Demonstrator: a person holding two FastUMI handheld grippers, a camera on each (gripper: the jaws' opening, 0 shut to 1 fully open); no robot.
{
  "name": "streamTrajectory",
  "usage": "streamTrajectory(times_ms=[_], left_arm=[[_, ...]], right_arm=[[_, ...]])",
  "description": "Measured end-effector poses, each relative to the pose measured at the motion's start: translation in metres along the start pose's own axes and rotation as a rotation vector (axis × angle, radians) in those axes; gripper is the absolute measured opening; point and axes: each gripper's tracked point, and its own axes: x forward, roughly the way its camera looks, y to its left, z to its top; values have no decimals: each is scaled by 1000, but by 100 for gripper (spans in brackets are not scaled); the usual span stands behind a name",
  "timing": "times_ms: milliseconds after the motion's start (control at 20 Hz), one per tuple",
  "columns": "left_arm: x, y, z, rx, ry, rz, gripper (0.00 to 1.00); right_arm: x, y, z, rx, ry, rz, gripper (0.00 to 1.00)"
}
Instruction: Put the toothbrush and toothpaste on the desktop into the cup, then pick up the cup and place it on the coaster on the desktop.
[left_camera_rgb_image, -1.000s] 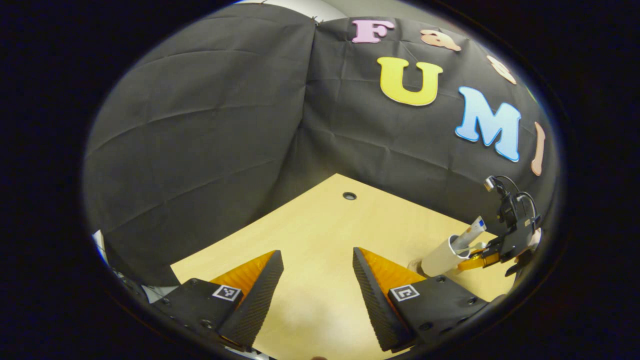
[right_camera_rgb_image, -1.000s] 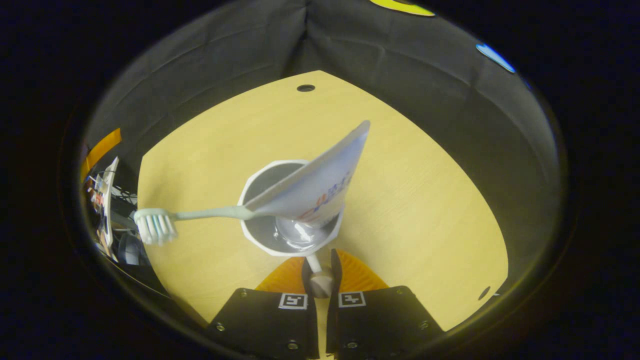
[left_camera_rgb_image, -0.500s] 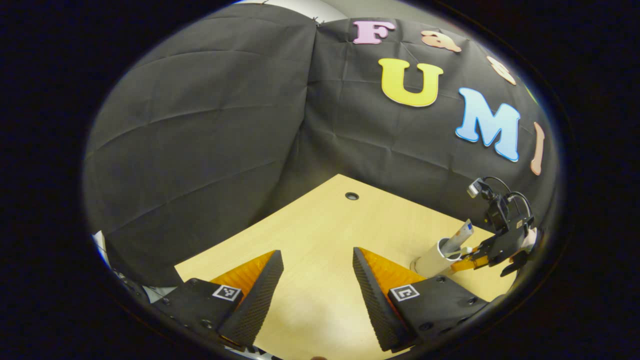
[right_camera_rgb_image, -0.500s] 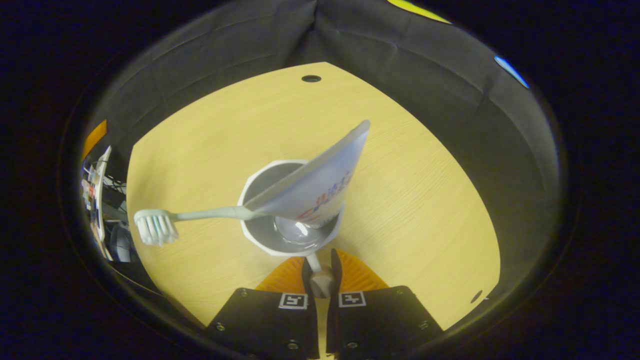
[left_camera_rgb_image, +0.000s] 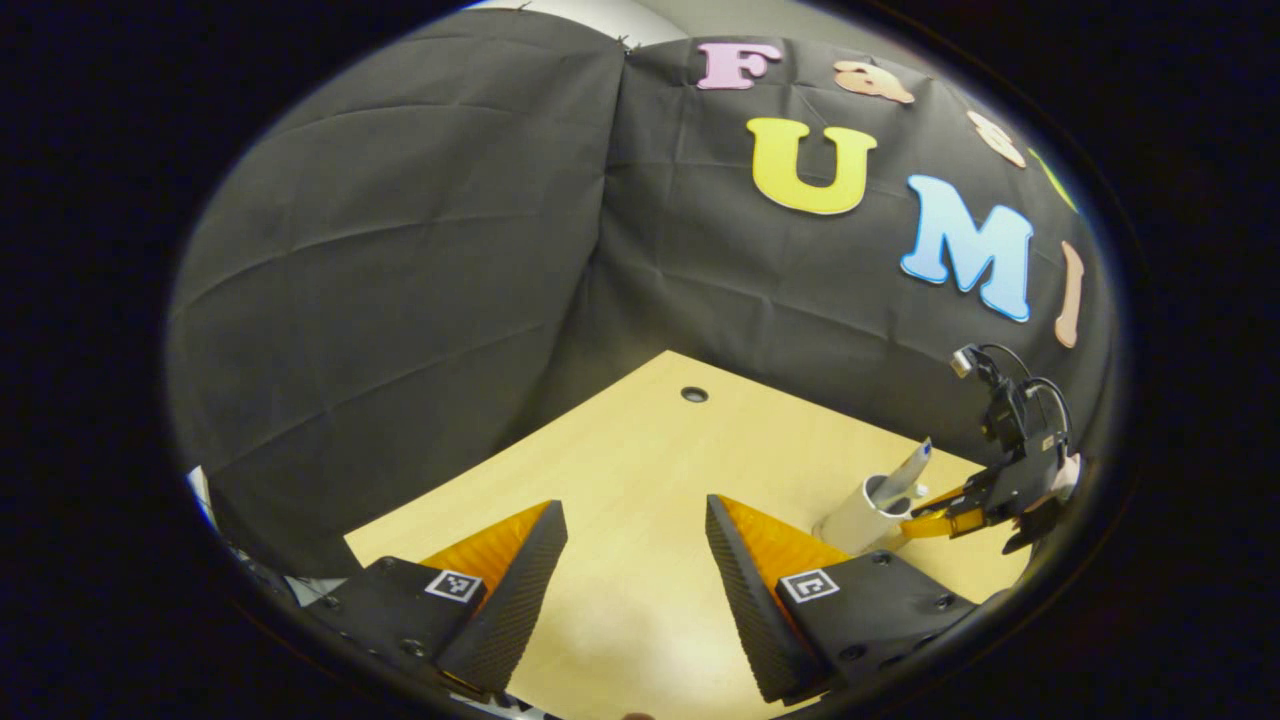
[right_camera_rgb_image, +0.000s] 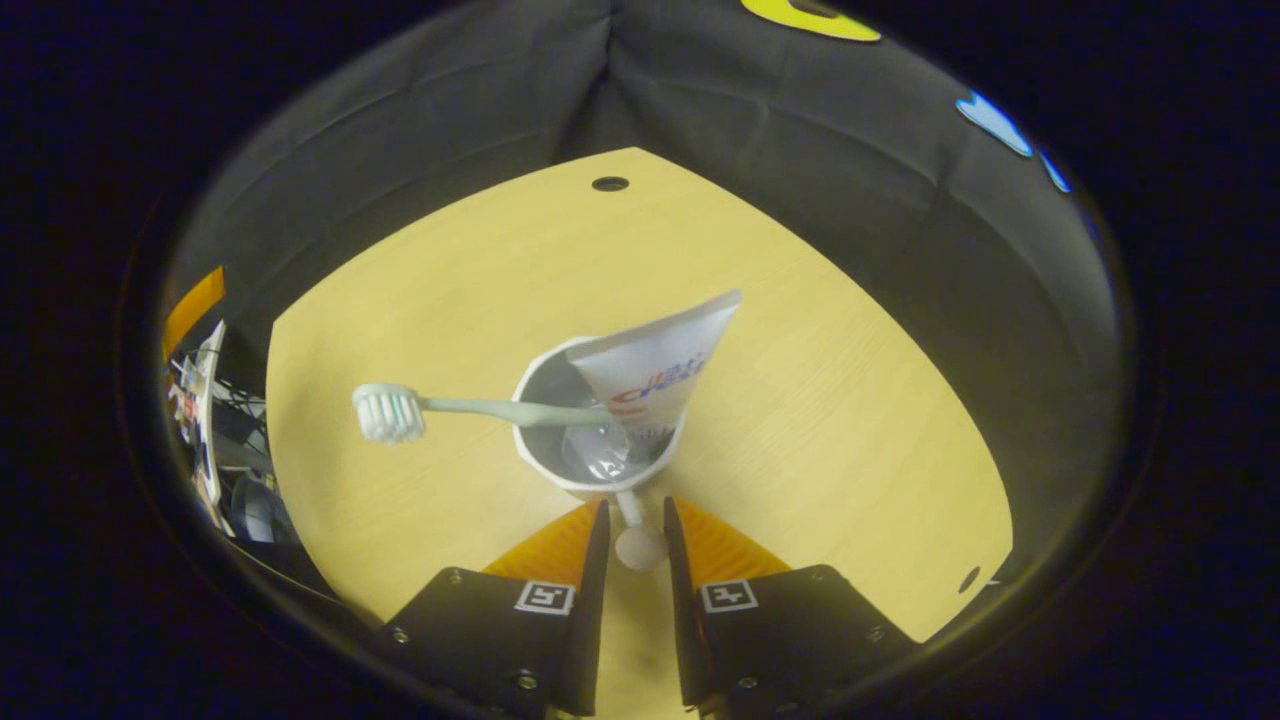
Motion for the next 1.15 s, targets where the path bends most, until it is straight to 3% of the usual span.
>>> streamTrajectory(times_ms=[250, 550, 850, 1100, 1150], left_arm=[[6, -48, 4, 39, -6, -94, 92], [5, -145, 14, 115, -31, -291, 93], [-29, -228, 45, 204, -124, -482, 92], [-69, -269, 102, 239, -282, -588, 91], [-78, -273, 111, 243, -310, -599, 96]], right_arm=[[-38, -1, -12, 105, -90, -5, 31], [-87, -4, -32, 293, -224, -86, 31], [-169, -2, -16, 376, -489, -312, 30], [-249, -1, 7, 445, -734, -525, 30], [-267, -4, 11, 448, -779, -577, 30]])
